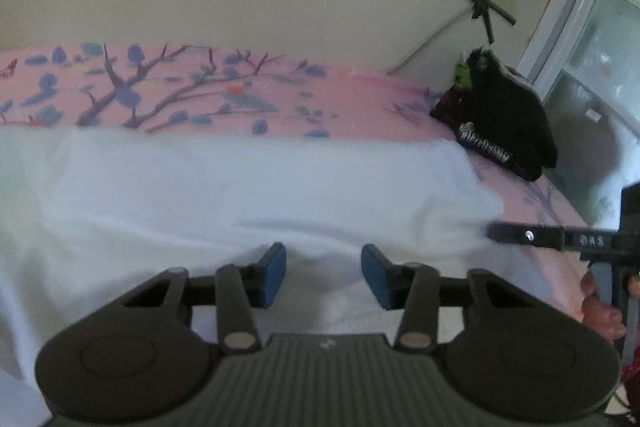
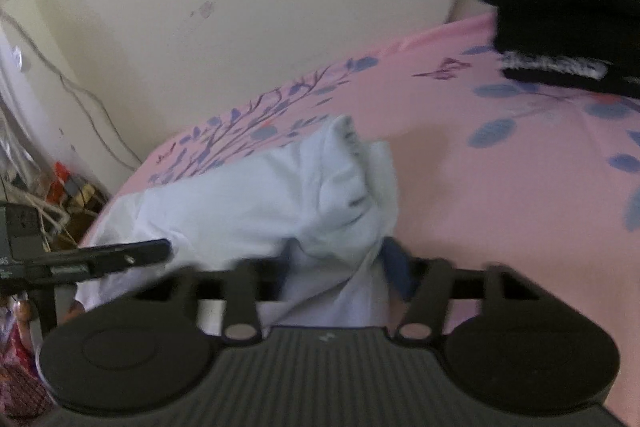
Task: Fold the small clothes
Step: 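Grasp the folded white T-shirt bundle with both grippers and lift it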
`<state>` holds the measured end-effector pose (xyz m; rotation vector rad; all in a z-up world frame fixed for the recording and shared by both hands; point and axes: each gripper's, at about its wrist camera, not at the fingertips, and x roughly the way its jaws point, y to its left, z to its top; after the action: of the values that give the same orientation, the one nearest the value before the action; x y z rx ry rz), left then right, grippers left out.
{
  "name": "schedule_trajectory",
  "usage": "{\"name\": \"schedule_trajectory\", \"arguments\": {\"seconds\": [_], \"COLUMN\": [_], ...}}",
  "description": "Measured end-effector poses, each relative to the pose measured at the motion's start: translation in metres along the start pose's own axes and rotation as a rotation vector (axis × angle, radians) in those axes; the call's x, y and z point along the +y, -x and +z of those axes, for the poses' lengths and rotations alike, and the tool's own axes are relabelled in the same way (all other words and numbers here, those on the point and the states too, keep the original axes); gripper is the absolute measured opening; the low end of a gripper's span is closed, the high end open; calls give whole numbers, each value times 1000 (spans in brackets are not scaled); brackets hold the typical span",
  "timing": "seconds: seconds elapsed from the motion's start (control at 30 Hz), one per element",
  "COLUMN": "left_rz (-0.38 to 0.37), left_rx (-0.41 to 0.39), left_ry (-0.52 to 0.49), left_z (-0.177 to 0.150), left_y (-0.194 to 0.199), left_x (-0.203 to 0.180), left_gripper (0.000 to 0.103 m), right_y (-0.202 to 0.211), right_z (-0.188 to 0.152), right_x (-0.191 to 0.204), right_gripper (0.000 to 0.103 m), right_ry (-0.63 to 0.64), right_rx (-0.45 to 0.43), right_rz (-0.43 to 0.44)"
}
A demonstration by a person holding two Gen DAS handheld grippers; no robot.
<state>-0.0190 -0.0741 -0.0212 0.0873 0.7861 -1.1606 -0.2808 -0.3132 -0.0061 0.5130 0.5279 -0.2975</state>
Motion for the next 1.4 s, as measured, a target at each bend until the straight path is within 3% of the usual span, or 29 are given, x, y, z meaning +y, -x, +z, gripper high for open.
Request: {"name": "schedule_trajectory", "arguments": {"seconds": [0.03, 0.1, 0.23, 0.37, 0.5, 0.67, 0.7, 0.73, 0.77, 0.8, 0.87, 0.97, 1.03, 1.1, 1.13, 1.2, 1.27, 1.4], "left_rz": [-4, -17, -50, -40, 75, 191, 201, 208, 217, 225, 225, 201, 199, 245, 277, 326, 354, 312], "left_rx": [-1, 11, -18, -202, -346, -446, -453, -456, -454, -449, -437, -413, -381, -340, -317, -259, -193, -192], "left_ry": [4, 41, 113, 200, 269, 324, 336, 347, 358, 365, 367, 349, 316, 270, 256, 249, 271, 301], "left_z": [0, 2, 4, 4, -7, -28, -31, -34, -37, -39, -44, -48, -46, -42, -42, -45, -52, -72], "left_y": [0, -1, 19, 84, 150, 208, 212, 215, 215, 214, 210, 202, 186, 167, 158, 142, 132, 147], "left_x": [1, 4, 21, 55, 87, 111, 113, 115, 117, 118, 117, 119, 113, 105, 102, 100, 102, 98], "left_gripper": [40, 38, 35, 36, 37, 47, 50, 56, 62, 64, 75, 91, 94, 95, 92, 71, 9, 8], "right_y": [-4, -5, 13, 5, -31, -106, -127, -149, -170, -188, -192, -164, -149, -144, -148, -159, -176, -214], "right_z": [3, 12, 43, 69, 77, 66, 60, 55, 49, 45, 43, 57, 69, 80, 83, 87, 86, 66], "right_x": [4, 8, 40, 107, 185, 278, 295, 306, 315, 318, 306, 275, 254, 238, 236, 234, 243, 272], "right_gripper": [21, 12, 11, 10, 10, 10, 13, 28, 34, 45, 47, 47, 48, 48, 47, 47, 45, 43], "right_ry": [8, -42, -22, 92, 228, 317, 331, 346, 362, 357, 282, 244, 236, 219, 203, 193, 205, 257], "right_rx": [13, 31, -14, -8, 46, 148, 169, 201, 263, 337, 353, 254, 165, 134, 137, 149, 169, 266], "right_rz": [-9, 49, 192, 319, 415, 489, 478, 475, 490, 484, 511, 561, 517, 454, 428, 407, 398, 421]}}
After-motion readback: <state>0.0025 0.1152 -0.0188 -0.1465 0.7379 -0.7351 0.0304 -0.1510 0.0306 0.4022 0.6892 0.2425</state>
